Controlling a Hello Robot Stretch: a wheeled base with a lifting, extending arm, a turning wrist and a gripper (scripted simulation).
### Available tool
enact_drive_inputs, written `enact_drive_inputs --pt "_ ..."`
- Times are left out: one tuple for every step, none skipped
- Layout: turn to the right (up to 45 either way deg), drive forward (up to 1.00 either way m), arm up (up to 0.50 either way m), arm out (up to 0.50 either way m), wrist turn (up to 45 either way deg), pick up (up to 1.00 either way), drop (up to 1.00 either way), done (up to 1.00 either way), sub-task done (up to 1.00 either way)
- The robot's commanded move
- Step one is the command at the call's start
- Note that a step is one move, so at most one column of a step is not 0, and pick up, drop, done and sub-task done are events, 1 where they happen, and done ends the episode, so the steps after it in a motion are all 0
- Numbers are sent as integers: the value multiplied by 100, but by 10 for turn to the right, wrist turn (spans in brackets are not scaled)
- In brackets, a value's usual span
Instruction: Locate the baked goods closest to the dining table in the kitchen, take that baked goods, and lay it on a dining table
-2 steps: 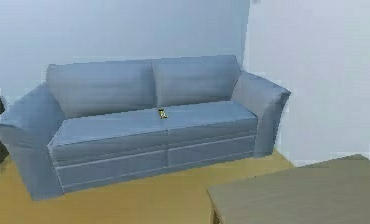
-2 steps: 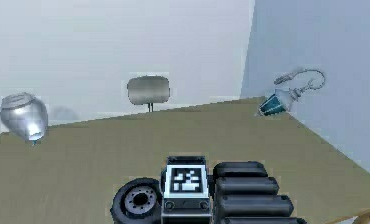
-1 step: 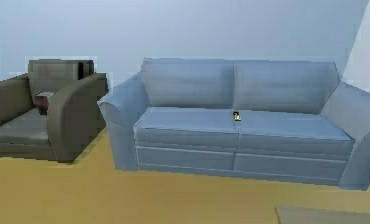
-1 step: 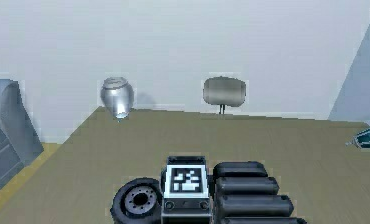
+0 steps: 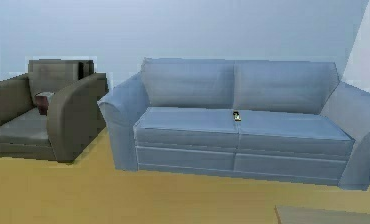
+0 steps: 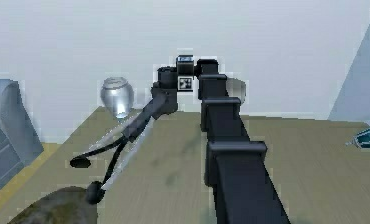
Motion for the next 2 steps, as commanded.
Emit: enact_drive_inputs --pt "0 0 0 0 450 0 0 0 0" --pt "0 0 0 0 450 0 0 0 0"
